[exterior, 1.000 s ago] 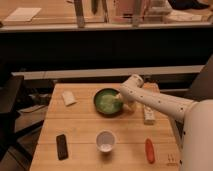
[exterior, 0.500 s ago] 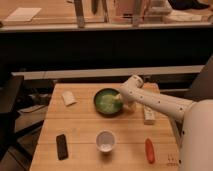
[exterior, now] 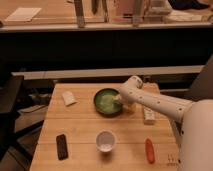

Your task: Pick up the ceramic bowl

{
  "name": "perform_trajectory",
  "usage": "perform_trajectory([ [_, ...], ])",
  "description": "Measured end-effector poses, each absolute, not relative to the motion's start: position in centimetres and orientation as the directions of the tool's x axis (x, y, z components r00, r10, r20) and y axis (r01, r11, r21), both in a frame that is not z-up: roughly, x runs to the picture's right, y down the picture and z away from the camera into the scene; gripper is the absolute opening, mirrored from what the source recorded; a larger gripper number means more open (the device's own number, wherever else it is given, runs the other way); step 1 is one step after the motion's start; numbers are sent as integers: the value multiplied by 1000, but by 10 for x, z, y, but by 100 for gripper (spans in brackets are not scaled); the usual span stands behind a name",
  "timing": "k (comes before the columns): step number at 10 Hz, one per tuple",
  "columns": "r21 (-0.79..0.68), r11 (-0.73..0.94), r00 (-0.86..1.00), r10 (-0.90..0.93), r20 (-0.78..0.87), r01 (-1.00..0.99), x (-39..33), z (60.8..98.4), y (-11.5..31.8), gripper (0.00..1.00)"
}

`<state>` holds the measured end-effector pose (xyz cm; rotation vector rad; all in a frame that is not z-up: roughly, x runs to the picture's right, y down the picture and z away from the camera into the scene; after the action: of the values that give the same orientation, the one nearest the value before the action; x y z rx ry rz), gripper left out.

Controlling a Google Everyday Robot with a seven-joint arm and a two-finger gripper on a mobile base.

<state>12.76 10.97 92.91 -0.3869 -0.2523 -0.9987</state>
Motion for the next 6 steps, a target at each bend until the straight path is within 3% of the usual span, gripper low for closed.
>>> perform_trajectory([
  [4, -194, 471, 508, -772, 382, 861, 126, 929, 110, 58],
  [6, -193, 466, 504, -775, 382, 863, 126, 930, 111, 40],
])
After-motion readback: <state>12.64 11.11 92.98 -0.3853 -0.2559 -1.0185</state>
